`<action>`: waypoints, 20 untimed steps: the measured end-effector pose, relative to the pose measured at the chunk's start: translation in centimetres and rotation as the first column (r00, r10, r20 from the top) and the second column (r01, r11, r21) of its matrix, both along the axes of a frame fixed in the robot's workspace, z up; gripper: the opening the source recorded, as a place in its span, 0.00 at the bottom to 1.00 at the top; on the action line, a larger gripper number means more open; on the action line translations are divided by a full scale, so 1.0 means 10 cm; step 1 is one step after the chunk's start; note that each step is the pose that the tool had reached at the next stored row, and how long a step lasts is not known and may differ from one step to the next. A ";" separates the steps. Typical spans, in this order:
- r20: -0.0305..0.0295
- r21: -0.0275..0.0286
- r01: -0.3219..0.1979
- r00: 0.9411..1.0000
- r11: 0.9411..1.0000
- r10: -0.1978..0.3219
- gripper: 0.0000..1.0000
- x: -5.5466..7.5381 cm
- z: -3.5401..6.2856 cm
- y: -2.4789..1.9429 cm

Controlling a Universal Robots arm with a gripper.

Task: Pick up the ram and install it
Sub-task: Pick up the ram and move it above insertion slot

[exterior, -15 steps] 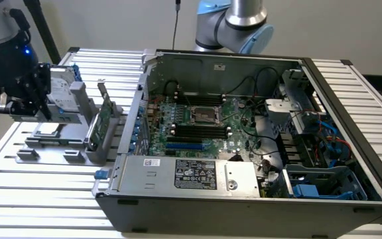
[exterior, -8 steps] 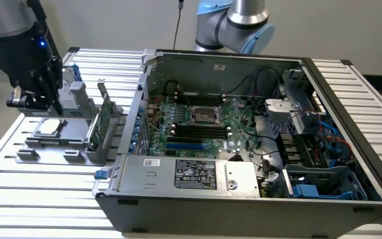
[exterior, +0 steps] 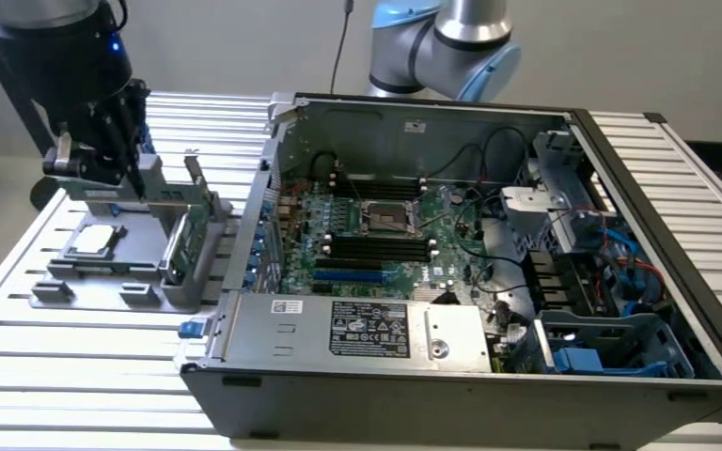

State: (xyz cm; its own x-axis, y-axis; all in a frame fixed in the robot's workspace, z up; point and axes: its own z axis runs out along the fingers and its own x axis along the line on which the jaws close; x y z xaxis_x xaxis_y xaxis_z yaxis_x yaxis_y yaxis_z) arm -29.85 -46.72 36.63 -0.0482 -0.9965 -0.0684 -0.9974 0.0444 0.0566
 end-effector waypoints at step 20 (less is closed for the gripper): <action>-0.007 0.012 -0.001 1.000 1.000 0.002 0.14 0.91 0.211 0.000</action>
State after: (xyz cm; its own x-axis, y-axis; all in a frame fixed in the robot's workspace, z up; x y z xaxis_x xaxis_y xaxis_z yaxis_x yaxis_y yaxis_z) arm -20.75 -46.73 38.73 -0.0473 -0.9957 -0.0797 -0.9970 0.0422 0.0645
